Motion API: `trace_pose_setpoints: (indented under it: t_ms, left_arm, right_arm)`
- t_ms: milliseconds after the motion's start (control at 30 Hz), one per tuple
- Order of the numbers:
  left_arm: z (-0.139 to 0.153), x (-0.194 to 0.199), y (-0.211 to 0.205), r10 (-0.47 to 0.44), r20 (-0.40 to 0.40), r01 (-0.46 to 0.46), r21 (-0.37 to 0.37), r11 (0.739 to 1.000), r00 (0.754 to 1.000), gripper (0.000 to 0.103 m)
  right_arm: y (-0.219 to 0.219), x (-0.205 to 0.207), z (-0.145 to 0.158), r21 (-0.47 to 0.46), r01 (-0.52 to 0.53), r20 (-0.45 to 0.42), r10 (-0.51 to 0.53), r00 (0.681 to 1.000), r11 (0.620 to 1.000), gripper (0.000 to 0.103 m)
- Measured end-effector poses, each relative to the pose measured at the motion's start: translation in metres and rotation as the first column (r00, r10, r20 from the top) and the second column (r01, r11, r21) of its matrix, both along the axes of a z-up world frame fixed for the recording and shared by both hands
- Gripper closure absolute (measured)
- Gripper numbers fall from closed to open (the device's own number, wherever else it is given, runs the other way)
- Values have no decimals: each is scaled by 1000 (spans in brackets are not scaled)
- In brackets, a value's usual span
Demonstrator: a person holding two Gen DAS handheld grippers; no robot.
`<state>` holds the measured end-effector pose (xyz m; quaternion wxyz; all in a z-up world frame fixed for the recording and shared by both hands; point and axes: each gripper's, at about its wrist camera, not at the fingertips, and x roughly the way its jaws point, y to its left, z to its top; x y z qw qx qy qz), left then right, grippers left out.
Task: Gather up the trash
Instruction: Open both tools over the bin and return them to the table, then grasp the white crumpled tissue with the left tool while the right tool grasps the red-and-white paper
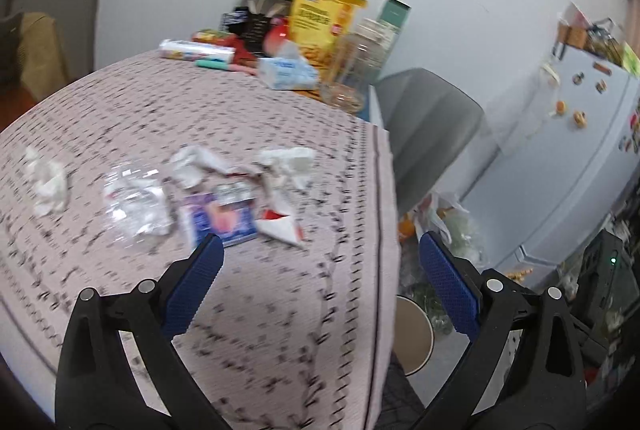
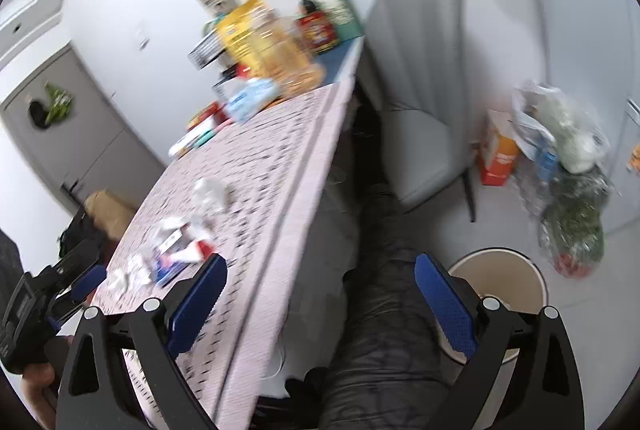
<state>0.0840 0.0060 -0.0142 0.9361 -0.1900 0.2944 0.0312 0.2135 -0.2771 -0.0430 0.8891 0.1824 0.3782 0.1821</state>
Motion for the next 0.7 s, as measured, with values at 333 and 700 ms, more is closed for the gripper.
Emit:
trace_pose_setpoints:
  t_ms: [333, 700]
  left_arm:
    - [-4, -48, 34, 135, 17, -136, 60, 989, 991, 6]
    - [-31, -112, 86, 303, -9, -302, 67, 951, 953, 6]
  right_arm:
    - [57, -19, 3, -35, -156, -5, 156, 988, 987, 10]
    - [108, -36, -6, -95, -295, -4, 296, 955, 951, 10]
